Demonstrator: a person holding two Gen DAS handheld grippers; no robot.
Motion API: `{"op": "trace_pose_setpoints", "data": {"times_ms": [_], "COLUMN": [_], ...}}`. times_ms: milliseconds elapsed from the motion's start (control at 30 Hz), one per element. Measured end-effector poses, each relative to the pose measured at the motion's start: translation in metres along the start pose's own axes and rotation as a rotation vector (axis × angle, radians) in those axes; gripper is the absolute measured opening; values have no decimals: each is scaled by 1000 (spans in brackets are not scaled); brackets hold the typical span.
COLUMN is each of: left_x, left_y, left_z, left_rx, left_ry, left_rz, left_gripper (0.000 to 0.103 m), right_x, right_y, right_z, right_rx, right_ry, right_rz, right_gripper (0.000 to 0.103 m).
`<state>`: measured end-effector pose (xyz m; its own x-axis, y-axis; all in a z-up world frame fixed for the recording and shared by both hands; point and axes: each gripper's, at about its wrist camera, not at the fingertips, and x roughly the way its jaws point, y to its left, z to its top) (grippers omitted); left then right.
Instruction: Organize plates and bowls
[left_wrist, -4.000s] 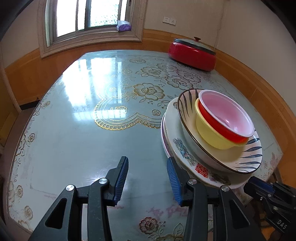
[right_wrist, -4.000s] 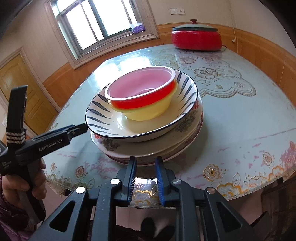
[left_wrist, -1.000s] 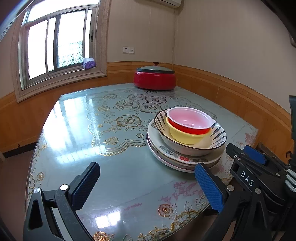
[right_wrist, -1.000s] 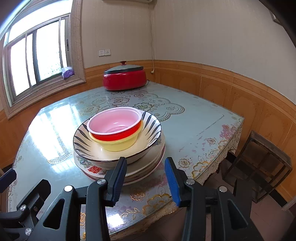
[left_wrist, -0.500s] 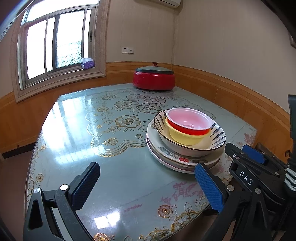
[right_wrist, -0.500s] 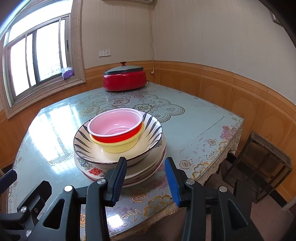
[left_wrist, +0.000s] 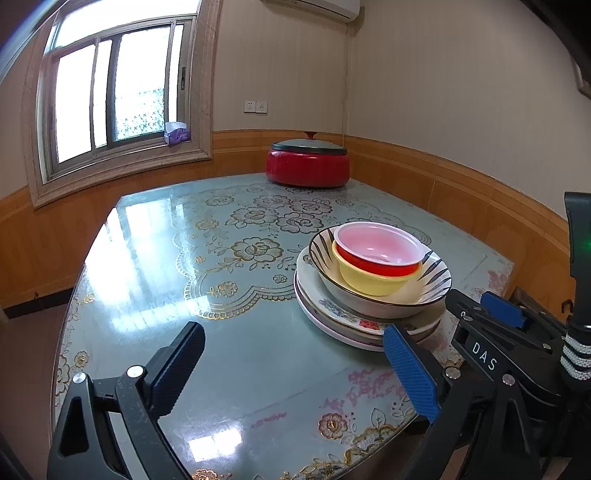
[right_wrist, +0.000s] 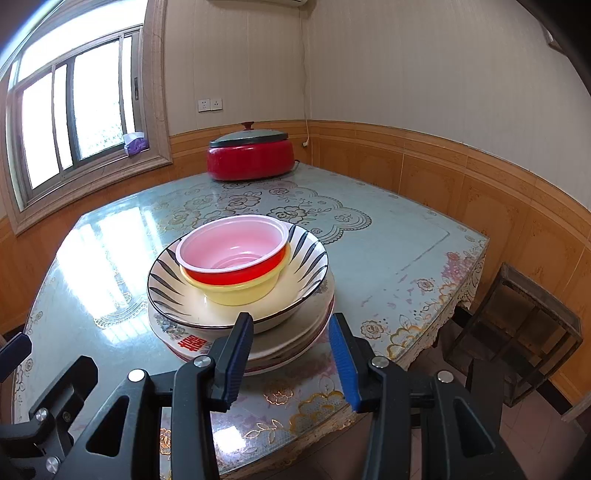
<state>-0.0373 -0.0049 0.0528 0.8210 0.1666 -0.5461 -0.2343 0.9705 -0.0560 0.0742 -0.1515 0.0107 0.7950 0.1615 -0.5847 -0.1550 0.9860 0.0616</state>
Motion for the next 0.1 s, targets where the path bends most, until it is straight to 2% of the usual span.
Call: {"op": "trace_pose_setpoints", "data": {"times_ms": [100], "left_x": [4], "left_y": [1], "left_z": [0], "left_rx": [-5], "left_ry": [20], "left_rz": [-3], "left_gripper": [100], "right_x": [1], "right_y": [-1], "right_z": [0], "right_rx": [3], "right_ry": [0], "right_rz": [1], "right_gripper": [43]}}
